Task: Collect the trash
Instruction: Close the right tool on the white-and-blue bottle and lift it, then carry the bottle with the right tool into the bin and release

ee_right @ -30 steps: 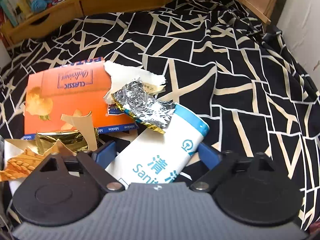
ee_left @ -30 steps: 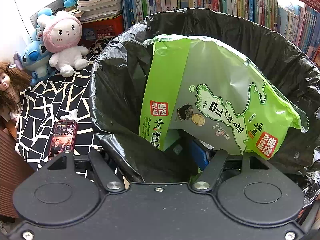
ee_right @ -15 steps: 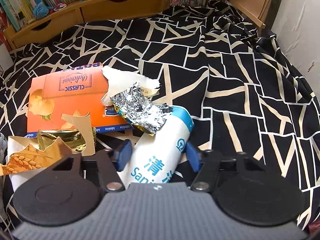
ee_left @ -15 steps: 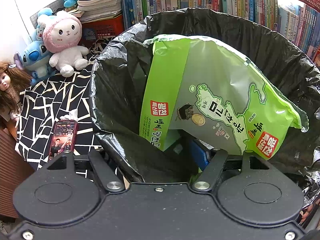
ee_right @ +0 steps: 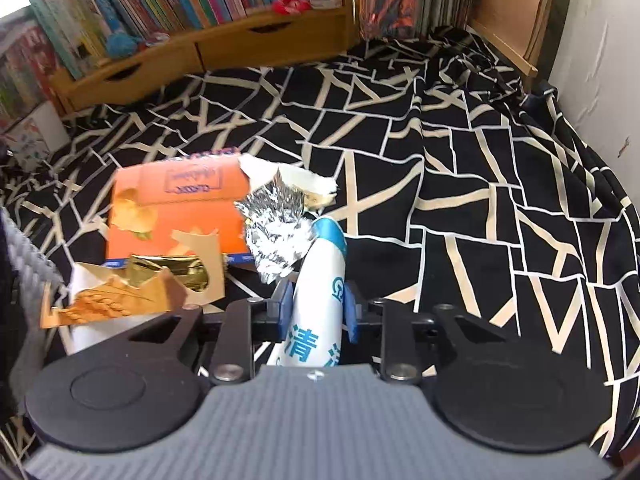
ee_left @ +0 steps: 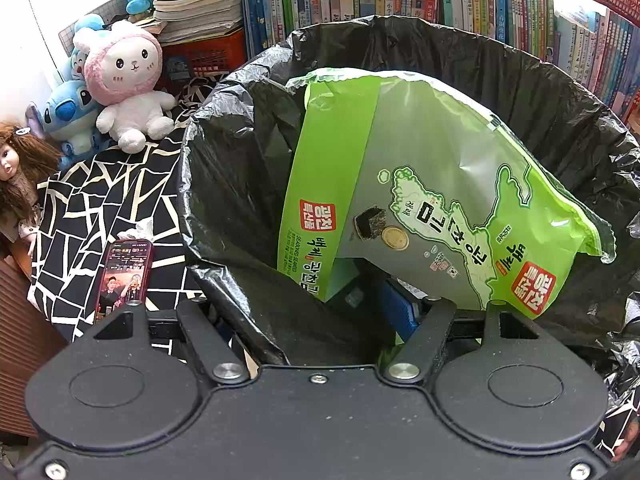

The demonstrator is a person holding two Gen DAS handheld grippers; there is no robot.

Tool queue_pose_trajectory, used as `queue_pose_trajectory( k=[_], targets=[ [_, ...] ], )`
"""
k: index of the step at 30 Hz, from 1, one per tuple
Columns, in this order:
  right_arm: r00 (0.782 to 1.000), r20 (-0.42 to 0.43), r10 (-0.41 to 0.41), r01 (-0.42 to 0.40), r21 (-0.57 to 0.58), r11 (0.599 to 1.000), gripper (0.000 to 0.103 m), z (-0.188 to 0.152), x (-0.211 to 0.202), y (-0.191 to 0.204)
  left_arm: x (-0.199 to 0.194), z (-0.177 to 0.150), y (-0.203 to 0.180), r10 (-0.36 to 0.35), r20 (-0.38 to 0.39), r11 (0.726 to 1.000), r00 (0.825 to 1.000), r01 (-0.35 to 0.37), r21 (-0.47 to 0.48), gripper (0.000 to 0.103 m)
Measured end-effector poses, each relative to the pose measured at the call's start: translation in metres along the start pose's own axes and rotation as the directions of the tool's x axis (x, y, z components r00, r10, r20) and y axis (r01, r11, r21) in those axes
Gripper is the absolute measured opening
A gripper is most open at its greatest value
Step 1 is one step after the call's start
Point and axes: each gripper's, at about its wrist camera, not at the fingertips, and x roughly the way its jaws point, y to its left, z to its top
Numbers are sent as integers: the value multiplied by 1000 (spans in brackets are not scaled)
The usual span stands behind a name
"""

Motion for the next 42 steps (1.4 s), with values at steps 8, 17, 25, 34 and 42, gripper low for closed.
queue_pose_trajectory(
  k=[8, 17, 25, 34, 42],
  targets=[
    [998, 57, 33, -36, 52, 998, 31, 11, -29, -13, 1, 0, 0, -10, 3, 1000, 1000, 10, -5, 70],
    [968, 190, 163, -174, 43, 984, 30, 48, -82, -7, 2, 2, 3, -26, -5, 1000, 1000, 26, -5, 70],
    [865, 323, 384, -380, -78, 922, 30, 90, -144, 36, 3, 3, 5, -45, -14, 999, 999, 45, 3, 71],
    [745, 307, 592, -516, -298, 803, 32, 107, -179, 125, 5, 5, 7, -61, -22, 998, 998, 61, 5, 72],
    [752, 182, 634, -522, -423, 740, 33, 89, -164, 185, 5, 4, 9, -71, -21, 997, 997, 71, 2, 73]
  ],
)
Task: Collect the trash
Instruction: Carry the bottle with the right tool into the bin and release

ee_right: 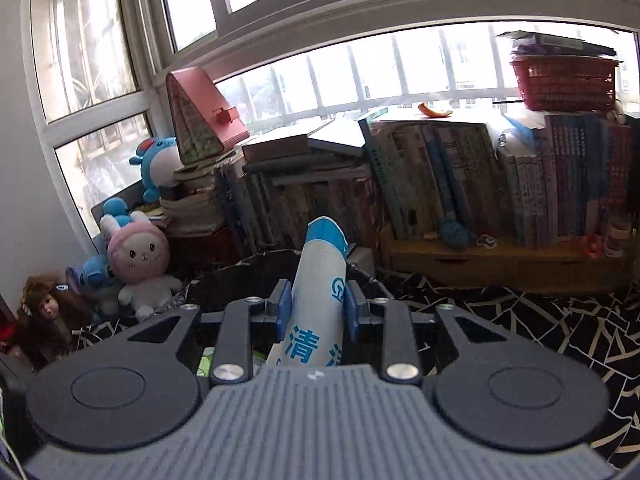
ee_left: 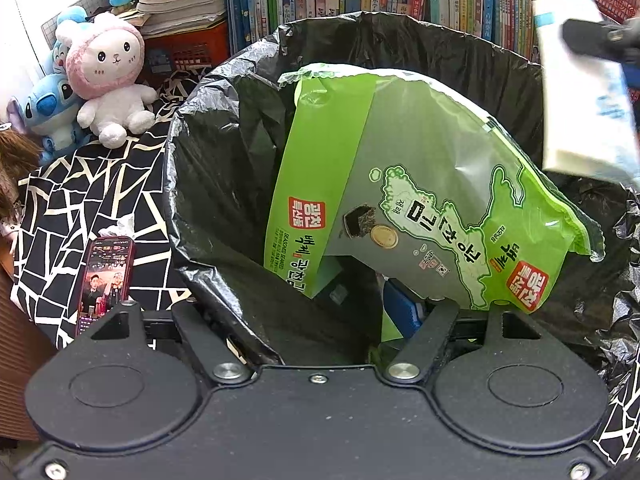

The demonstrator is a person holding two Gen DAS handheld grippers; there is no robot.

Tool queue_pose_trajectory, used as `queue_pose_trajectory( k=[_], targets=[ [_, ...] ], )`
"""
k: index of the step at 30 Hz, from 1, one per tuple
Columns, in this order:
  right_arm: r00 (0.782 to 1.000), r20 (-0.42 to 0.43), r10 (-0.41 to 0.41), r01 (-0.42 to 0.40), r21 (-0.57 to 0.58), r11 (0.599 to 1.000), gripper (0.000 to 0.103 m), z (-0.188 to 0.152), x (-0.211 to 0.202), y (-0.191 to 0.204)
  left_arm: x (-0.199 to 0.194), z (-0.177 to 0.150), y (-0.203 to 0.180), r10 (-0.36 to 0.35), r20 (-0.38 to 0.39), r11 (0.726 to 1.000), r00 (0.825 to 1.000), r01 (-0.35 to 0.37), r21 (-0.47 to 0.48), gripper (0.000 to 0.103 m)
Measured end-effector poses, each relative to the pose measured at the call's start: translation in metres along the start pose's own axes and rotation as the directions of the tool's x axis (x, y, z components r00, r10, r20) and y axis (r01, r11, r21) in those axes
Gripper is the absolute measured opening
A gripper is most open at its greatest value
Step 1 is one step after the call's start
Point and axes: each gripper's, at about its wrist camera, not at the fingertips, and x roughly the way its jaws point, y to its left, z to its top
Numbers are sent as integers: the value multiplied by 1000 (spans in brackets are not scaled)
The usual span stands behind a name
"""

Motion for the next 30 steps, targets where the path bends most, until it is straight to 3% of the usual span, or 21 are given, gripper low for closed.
queue_pose_trajectory(
  k=[8, 11, 13, 15, 30],
  targets=[
    [998, -64, -14, 11, -55, 998, 42, -9, 20, 13, 0, 0, 3, -10, -1, 1000, 1000, 10, -2, 73],
    [998, -67, -23, 19, -56, 998, 49, -10, 20, 13, 0, 0, 3, -10, -2, 1000, 1000, 10, -2, 73],
    [998, -63, -30, 26, -51, 998, 61, -9, 18, 12, 0, 0, 3, -10, -2, 1000, 1000, 10, -2, 73],
    [998, -57, -28, 26, -45, 999, 64, -10, 15, 11, 0, 0, 3, -9, -2, 1000, 1000, 9, -1, 73],
    [994, 23, -107, 107, -15, 994, 77, -14, -21, -15, 0, 0, 4, -6, 0, 1000, 1000, 6, -1, 74]
  ],
)
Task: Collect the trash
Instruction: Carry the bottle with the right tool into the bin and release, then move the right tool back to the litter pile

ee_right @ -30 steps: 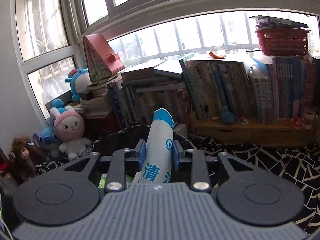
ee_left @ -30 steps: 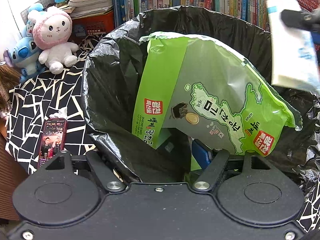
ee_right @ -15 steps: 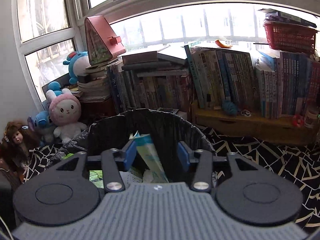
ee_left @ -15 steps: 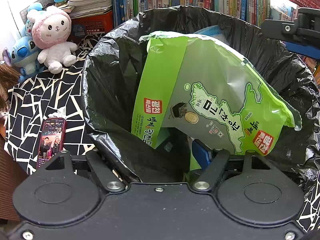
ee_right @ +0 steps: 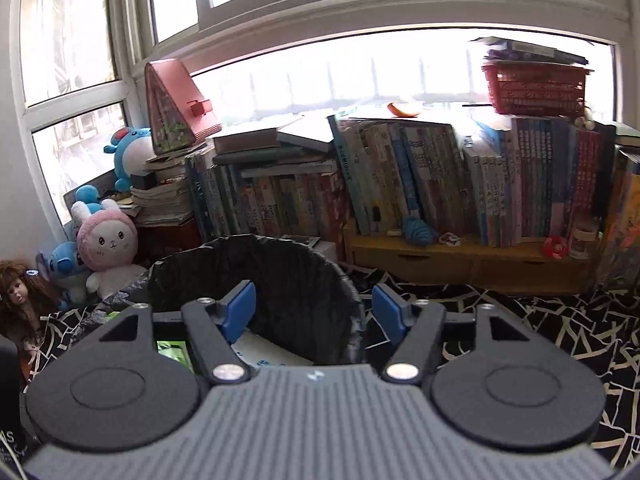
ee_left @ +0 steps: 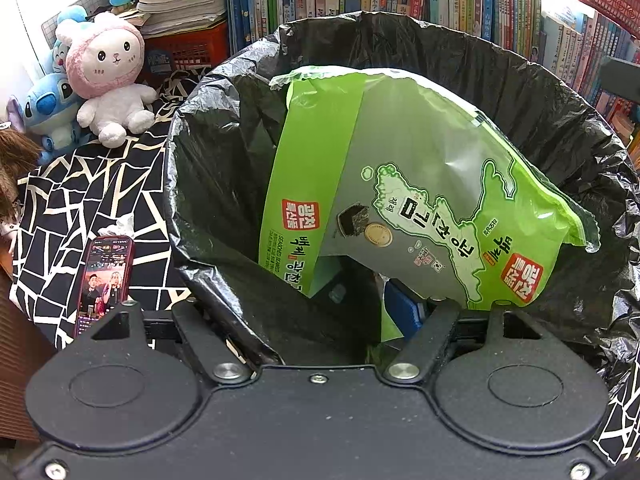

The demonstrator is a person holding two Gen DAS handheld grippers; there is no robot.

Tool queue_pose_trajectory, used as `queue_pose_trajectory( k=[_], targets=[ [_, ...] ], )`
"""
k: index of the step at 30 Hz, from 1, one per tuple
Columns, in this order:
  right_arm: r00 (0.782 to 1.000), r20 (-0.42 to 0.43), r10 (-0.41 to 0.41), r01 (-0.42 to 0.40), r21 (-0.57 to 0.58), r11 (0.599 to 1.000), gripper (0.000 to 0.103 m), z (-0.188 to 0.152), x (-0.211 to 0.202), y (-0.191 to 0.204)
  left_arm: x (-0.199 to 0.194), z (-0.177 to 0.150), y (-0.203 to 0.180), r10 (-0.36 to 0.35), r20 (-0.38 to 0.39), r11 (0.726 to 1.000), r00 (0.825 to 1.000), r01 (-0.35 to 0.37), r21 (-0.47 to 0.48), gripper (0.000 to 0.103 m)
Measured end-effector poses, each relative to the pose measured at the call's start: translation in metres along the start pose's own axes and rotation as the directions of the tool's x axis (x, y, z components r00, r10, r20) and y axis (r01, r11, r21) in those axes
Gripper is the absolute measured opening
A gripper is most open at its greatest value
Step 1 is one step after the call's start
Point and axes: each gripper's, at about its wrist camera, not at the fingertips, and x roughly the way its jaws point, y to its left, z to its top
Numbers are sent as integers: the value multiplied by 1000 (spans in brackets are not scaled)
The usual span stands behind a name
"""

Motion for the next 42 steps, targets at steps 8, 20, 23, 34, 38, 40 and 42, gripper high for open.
queue_pose_trajectory(
  k=[8, 20, 23, 34, 38, 40, 42],
  targets=[
    [993, 19, -116, 115, 53, 992, 81, -13, -20, -39, -1, 0, -1, 2, 1, 1000, 1000, -2, 1, 74],
    [940, -112, -321, 335, 143, 931, 84, -72, -27, -98, -2, 0, -4, 10, 5, 1000, 1000, -10, 8, 74],
    [912, -140, -386, 401, 102, 910, 78, -93, -25, -101, -2, 0, -5, 11, 6, 1000, 1000, -11, 11, 74],
    [847, -404, -345, 422, 118, 899, 72, -167, 5, -113, -3, -1, -10, 26, 7, 999, 1000, -26, 34, 74],
    [825, -464, -324, 427, 136, 894, 66, -184, 16, -114, -3, -2, -11, 28, 7, 999, 1000, -29, 37, 74],
    [816, -480, -321, 432, 138, 891, 66, -189, 21, -114, -3, -2, -11, 29, 6, 999, 1000, -29, 39, 74],
    [808, -496, -318, 437, 142, 888, 66, -193, 24, -113, -3, -2, -11, 30, 6, 999, 1000, -30, 39, 74]
  ],
)
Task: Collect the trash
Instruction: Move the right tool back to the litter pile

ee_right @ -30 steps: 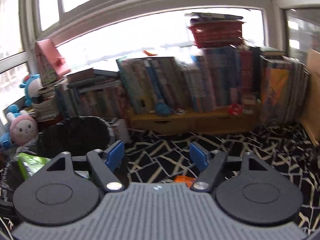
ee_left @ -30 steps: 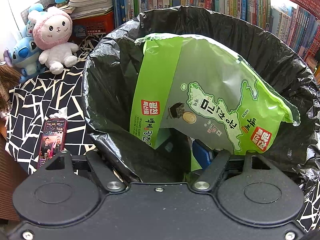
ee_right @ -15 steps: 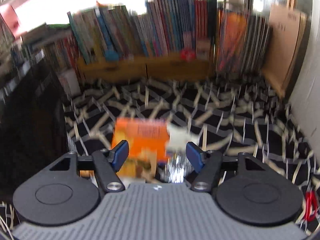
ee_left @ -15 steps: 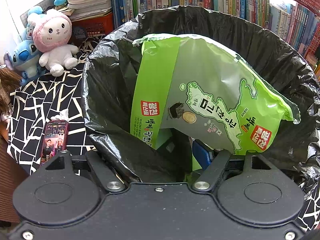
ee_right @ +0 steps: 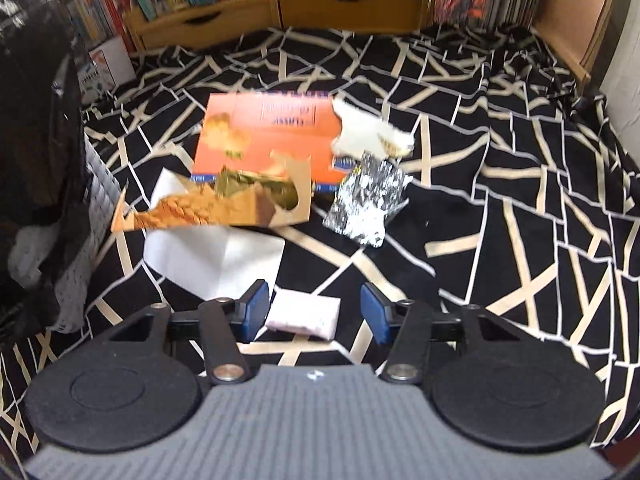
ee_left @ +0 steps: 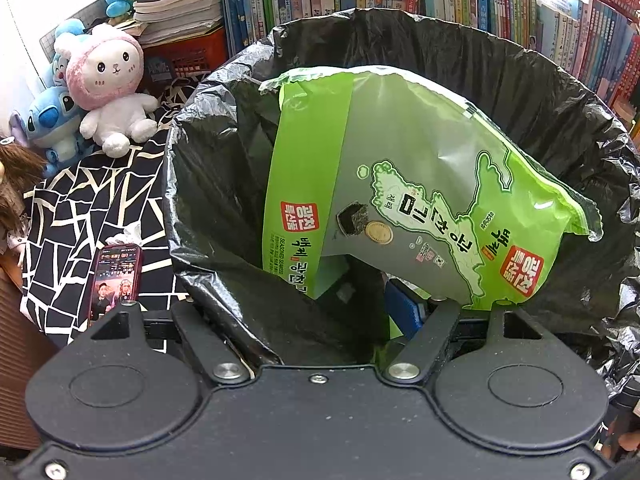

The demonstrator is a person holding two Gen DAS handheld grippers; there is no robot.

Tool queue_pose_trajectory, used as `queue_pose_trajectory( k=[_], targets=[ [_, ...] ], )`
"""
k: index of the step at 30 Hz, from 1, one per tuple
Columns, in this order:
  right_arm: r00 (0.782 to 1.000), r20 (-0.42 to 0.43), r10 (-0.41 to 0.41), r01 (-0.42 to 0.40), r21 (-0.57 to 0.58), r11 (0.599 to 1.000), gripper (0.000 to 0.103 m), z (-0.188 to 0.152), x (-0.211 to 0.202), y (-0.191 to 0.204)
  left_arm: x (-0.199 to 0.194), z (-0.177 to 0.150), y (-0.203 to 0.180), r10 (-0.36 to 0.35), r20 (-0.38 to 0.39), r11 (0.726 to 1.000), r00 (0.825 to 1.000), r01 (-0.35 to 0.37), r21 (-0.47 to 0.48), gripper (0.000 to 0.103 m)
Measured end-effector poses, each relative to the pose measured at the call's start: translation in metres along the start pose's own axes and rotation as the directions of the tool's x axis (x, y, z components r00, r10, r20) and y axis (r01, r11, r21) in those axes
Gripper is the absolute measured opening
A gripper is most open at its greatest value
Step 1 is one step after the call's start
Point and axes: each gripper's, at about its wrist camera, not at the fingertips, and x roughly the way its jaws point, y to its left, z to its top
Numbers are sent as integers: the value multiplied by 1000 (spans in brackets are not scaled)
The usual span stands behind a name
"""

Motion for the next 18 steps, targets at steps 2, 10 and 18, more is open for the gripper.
queue_pose_trajectory(
  k=[2, 10, 18],
  targets=[
    [1000, -13, -2, 2, 0, 1000, 66, -2, 4, 1, 0, 0, -1, 4, -1, 1000, 1000, -4, 3, 74],
    [1000, 23, -14, 14, 18, 1000, 52, -13, 5, -1, 0, 0, -1, 10, -3, 1000, 1000, -10, 10, 74],
    [999, 40, 8, -8, 8, 1000, 64, -15, 3, 6, -1, -1, -2, 14, 3, 1000, 1000, -14, 11, 74]
  ],
)
